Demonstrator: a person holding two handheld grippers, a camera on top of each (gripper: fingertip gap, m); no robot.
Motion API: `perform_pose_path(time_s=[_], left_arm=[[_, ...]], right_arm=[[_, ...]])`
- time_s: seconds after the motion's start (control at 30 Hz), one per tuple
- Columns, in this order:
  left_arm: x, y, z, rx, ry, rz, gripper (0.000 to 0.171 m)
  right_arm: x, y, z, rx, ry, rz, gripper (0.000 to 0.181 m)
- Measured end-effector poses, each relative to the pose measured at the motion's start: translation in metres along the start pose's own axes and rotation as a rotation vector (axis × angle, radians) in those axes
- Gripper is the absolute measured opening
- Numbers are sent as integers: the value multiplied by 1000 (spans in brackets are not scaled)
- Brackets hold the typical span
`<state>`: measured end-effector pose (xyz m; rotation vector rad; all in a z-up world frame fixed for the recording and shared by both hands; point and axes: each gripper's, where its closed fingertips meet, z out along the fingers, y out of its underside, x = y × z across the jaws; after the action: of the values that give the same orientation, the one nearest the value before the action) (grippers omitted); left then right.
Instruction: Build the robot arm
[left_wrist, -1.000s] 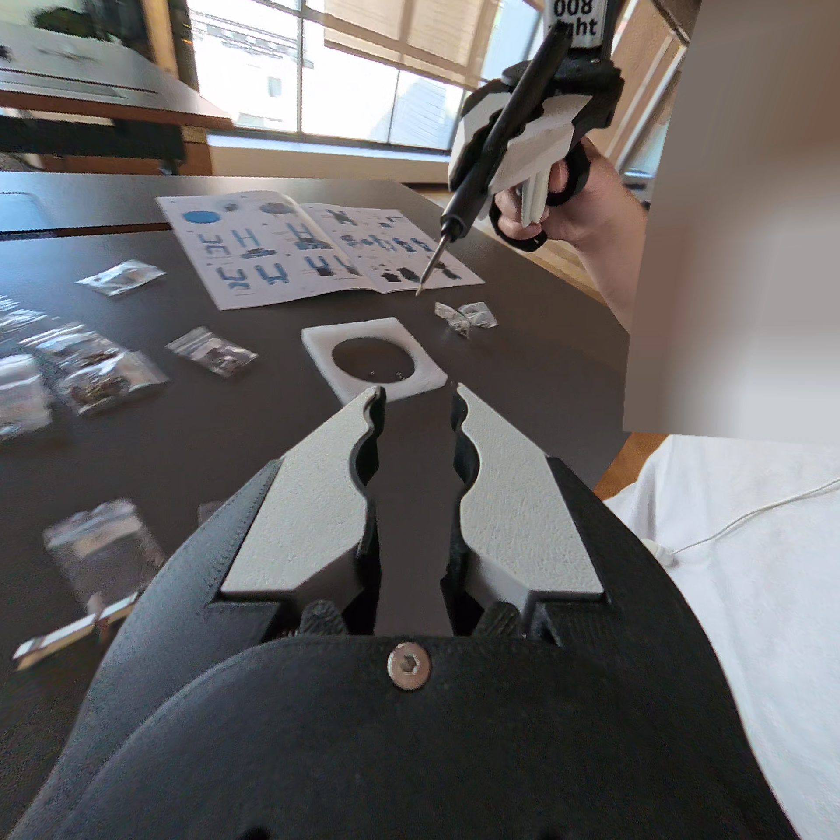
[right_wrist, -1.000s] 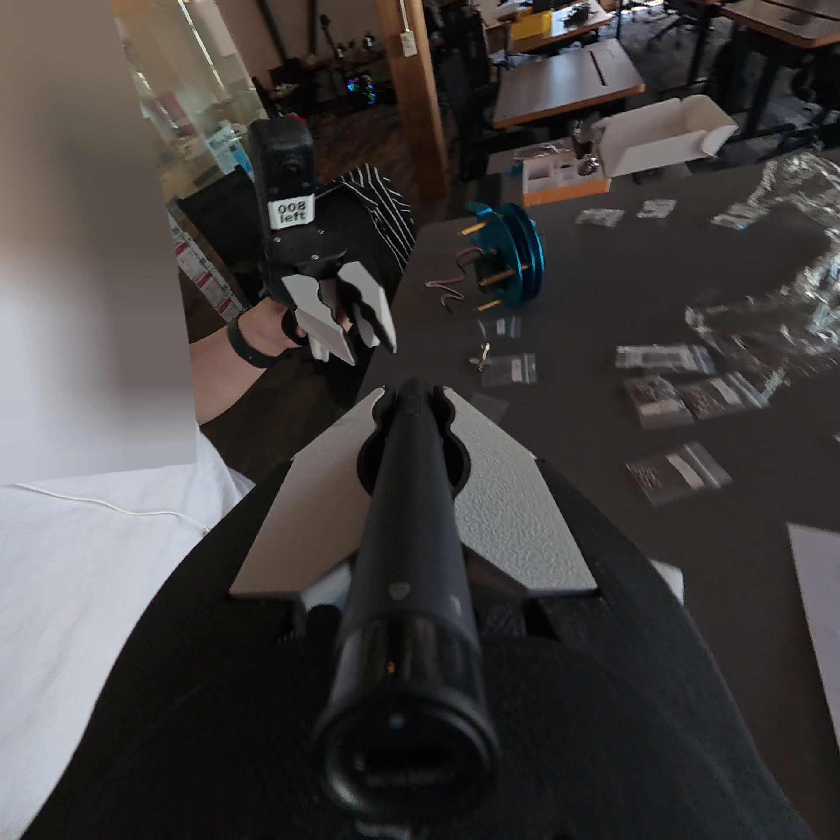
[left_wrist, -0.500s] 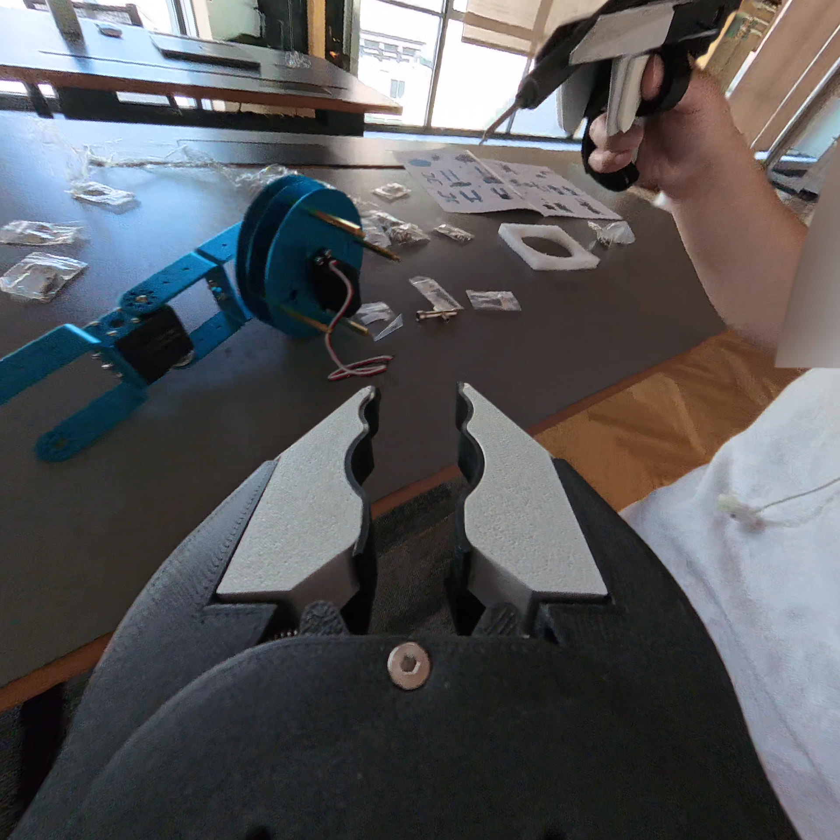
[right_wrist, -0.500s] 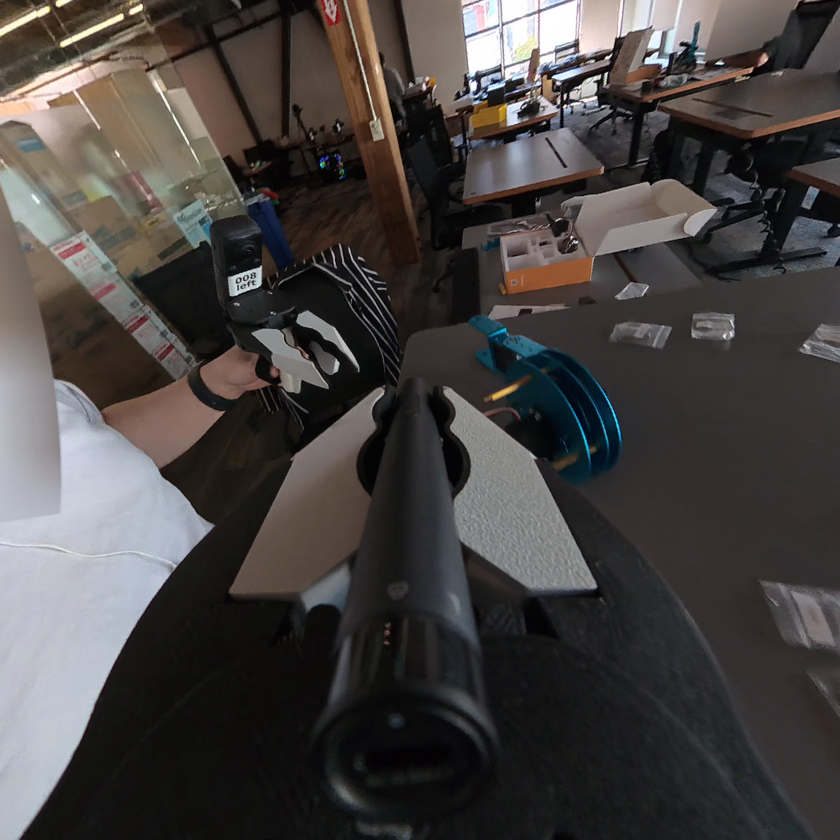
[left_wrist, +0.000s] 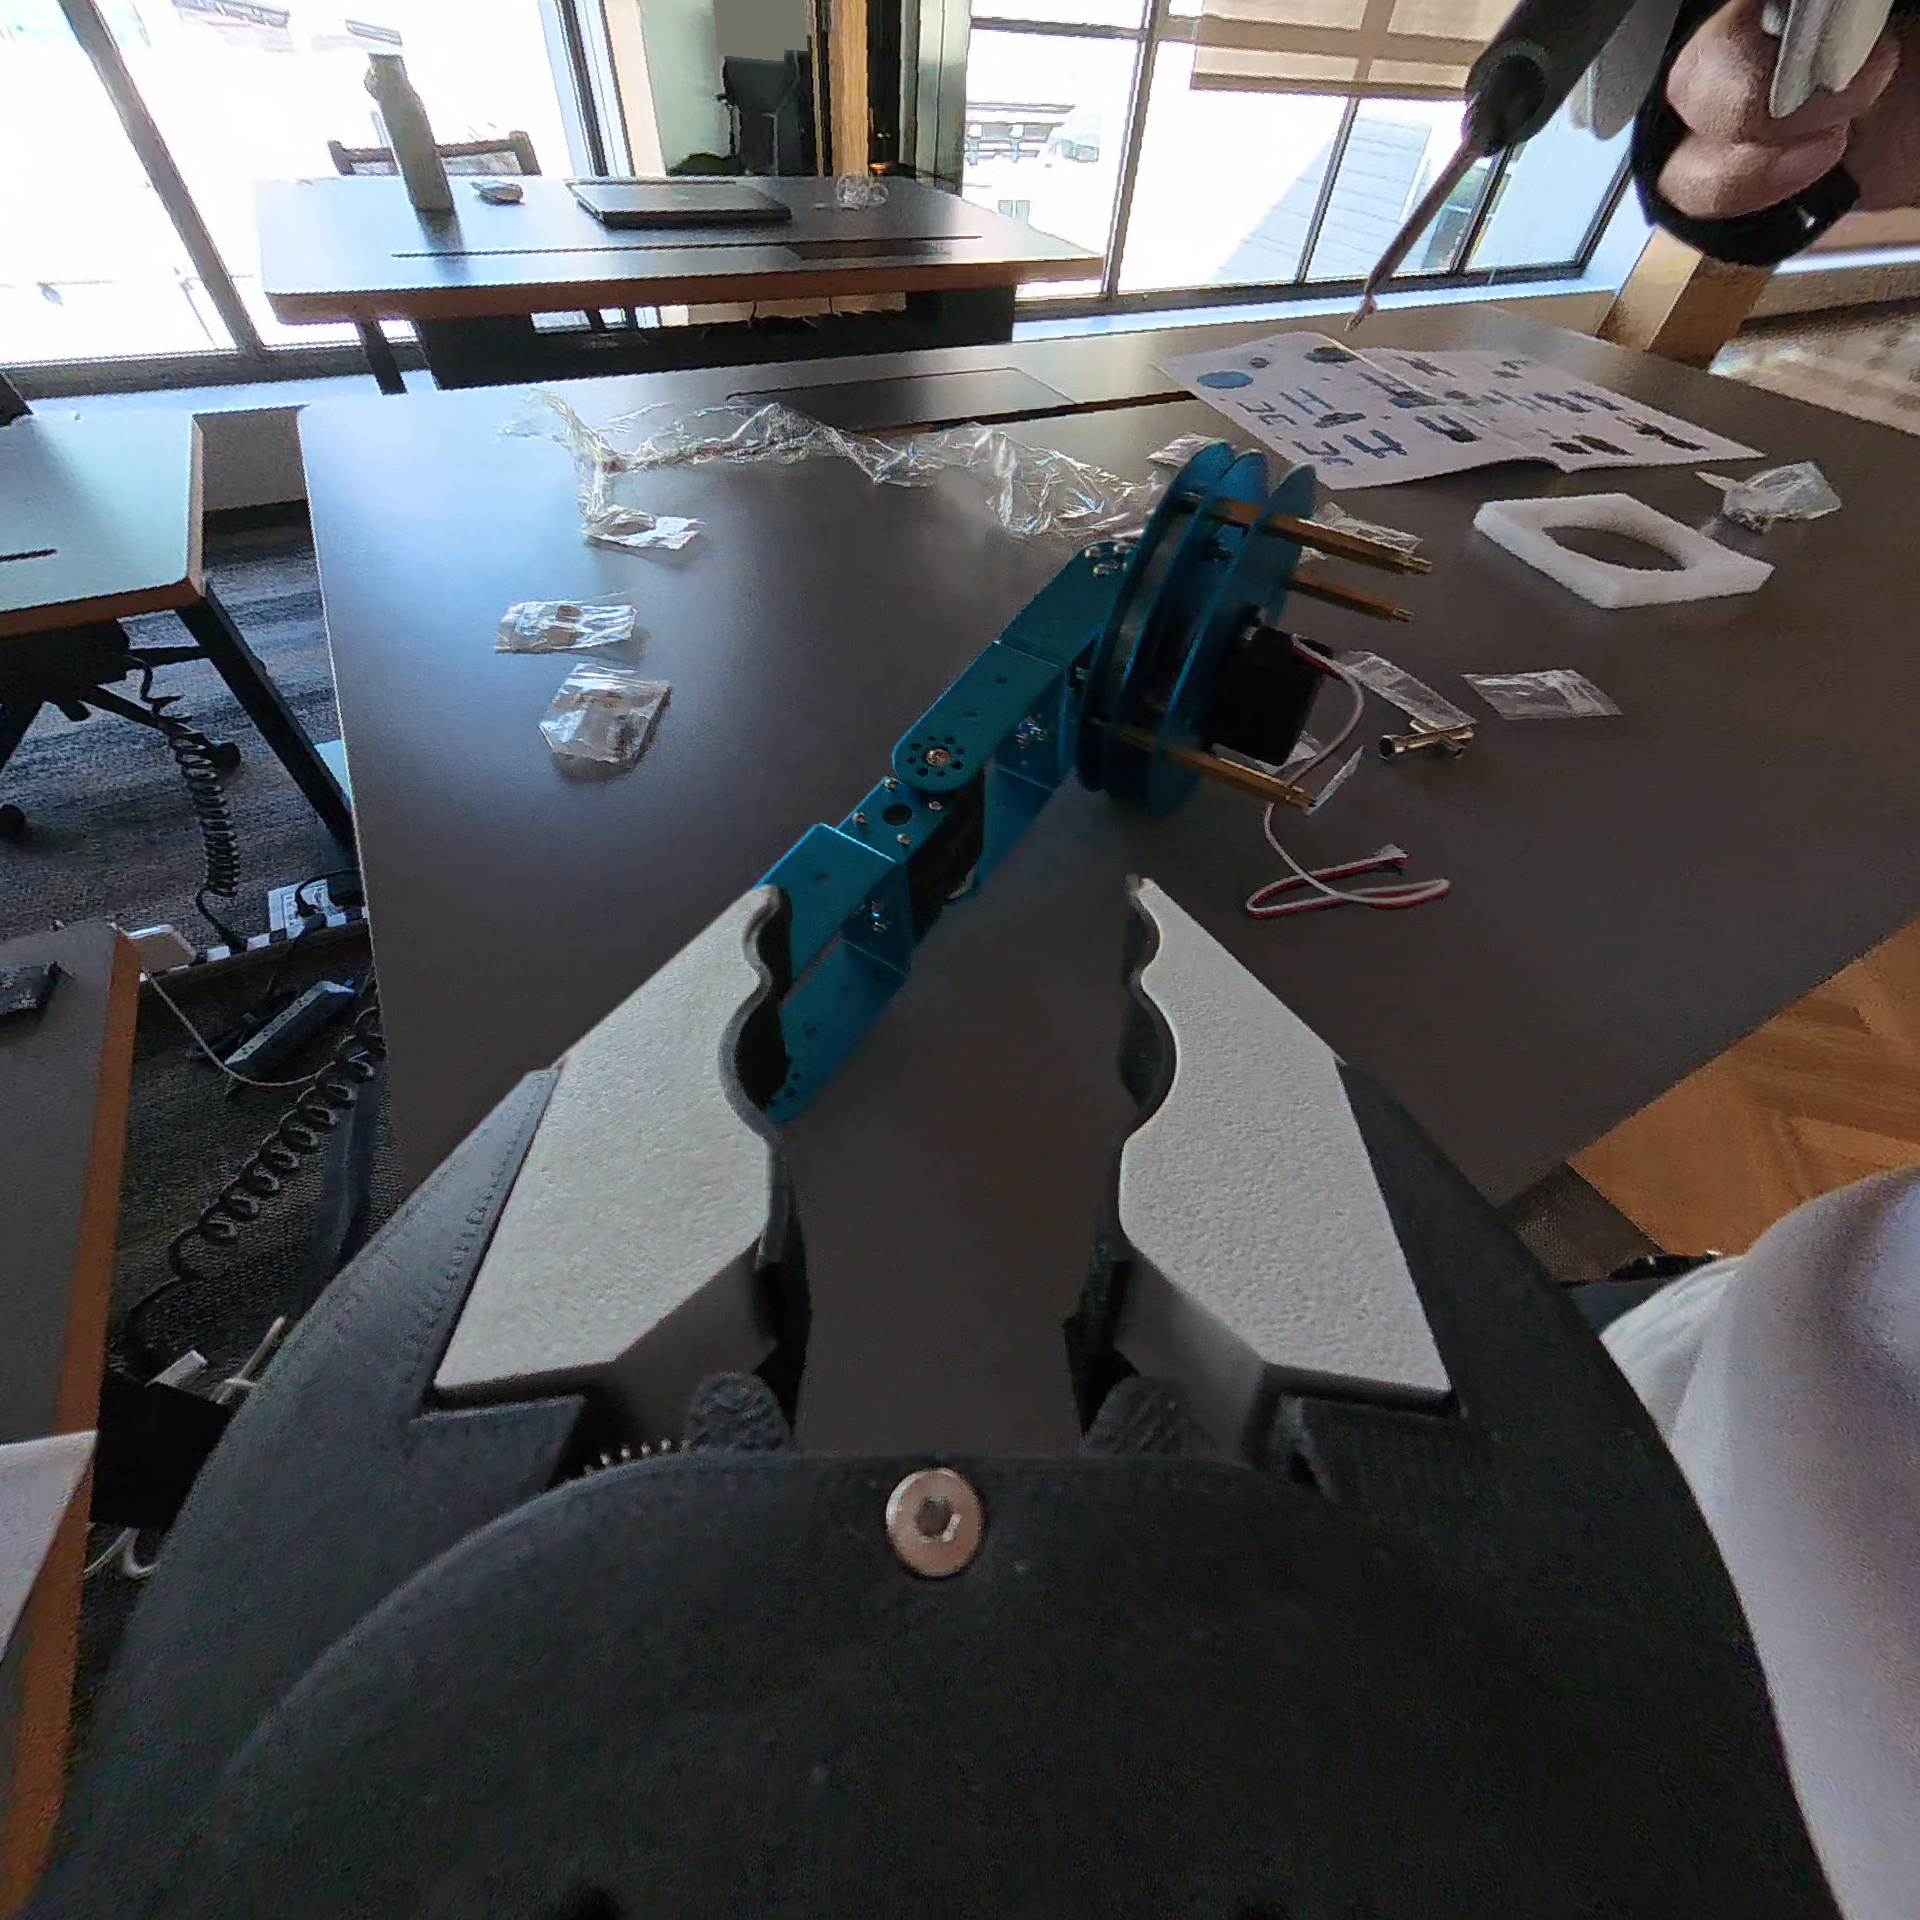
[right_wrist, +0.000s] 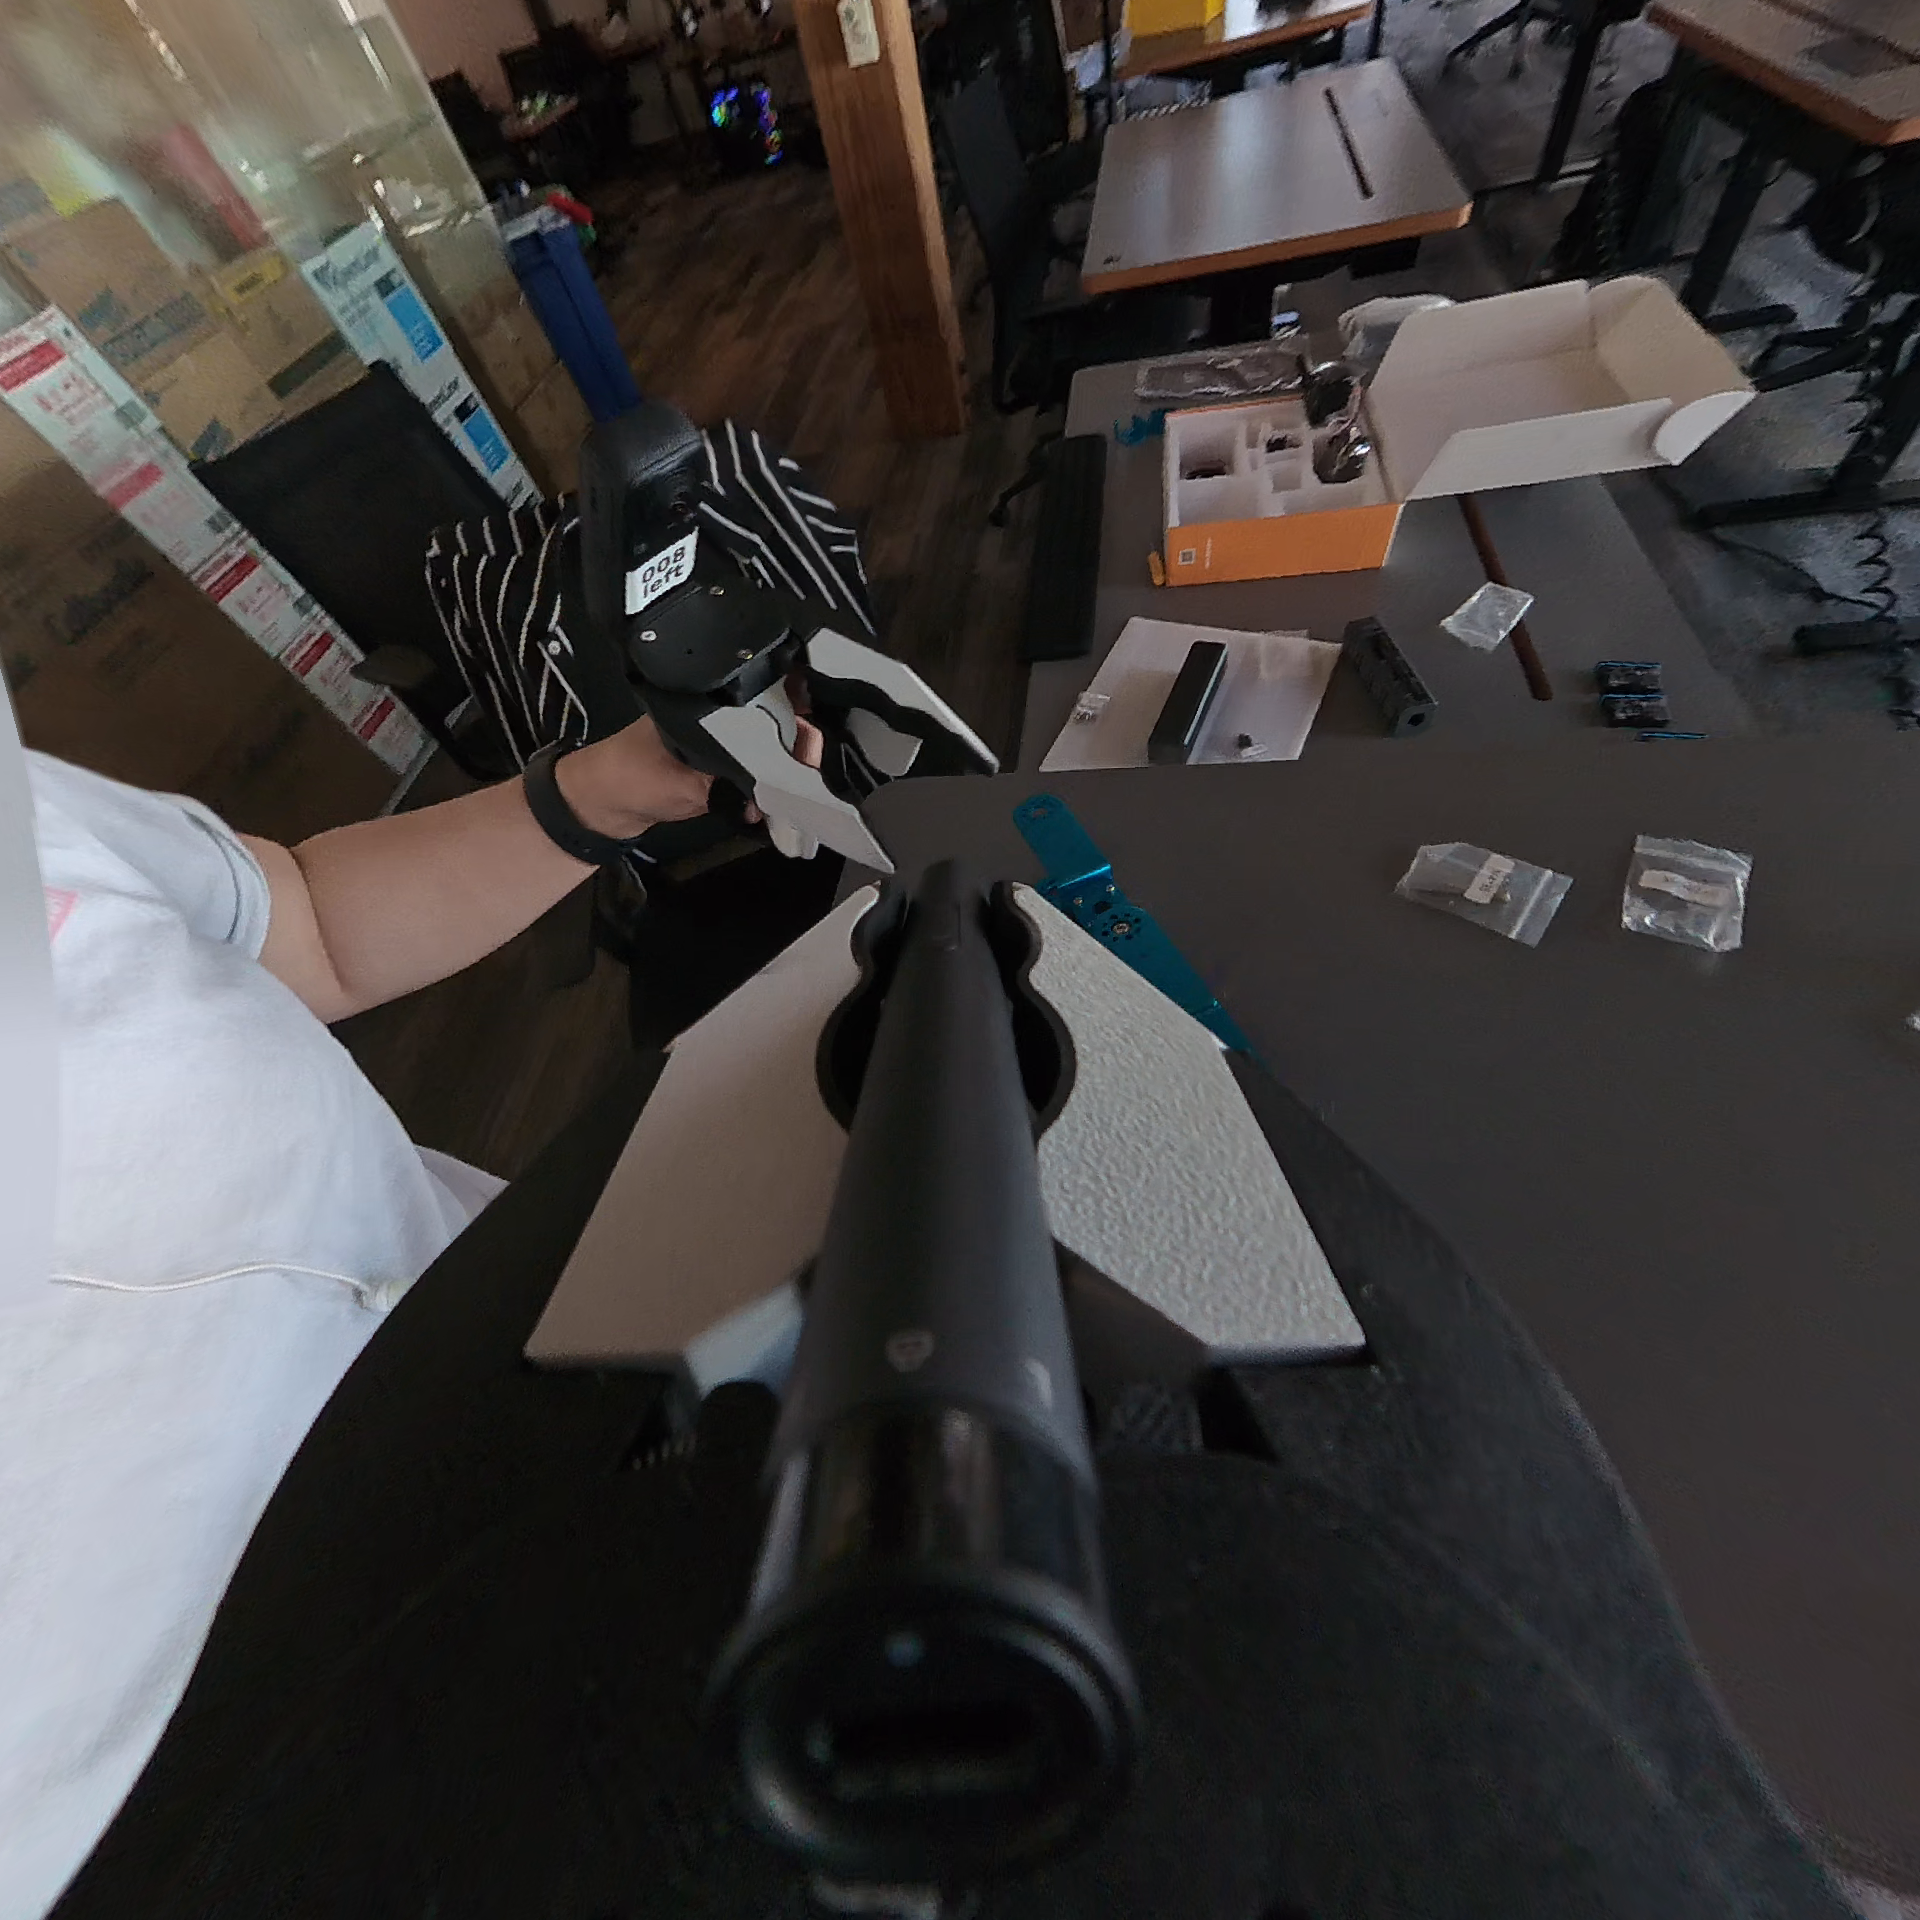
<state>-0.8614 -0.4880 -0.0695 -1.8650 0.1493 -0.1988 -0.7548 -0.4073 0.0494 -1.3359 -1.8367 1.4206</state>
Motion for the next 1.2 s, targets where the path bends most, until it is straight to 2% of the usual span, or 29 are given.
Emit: perform_pose_path(time_s=[0.07,0.23,0.43,0.7,0.9,1.03,1.2], left_arm=[[-10,0,10,-12,-16,35,69],[-32,9,34,-106,-4,189,68],[-33,17,51,-159,228,211,55],[-18,18,63,-170,431,257,57],[-14,23,74,-174,433,255,45],[-14,31,78,-186,430,246,44],[-13,29,76,-144,452,203,28]], right_arm=[[10,-1,10,-37,-21,-11,18],[31,4,37,-123,-51,5,18],[55,13,61,-192,-8,46,18],[63,29,78,-253,27,136,18],[67,27,78,-244,-6,164,18],[70,31,79,-252,-29,183,18],[72,35,84,-273,-46,185,18]])
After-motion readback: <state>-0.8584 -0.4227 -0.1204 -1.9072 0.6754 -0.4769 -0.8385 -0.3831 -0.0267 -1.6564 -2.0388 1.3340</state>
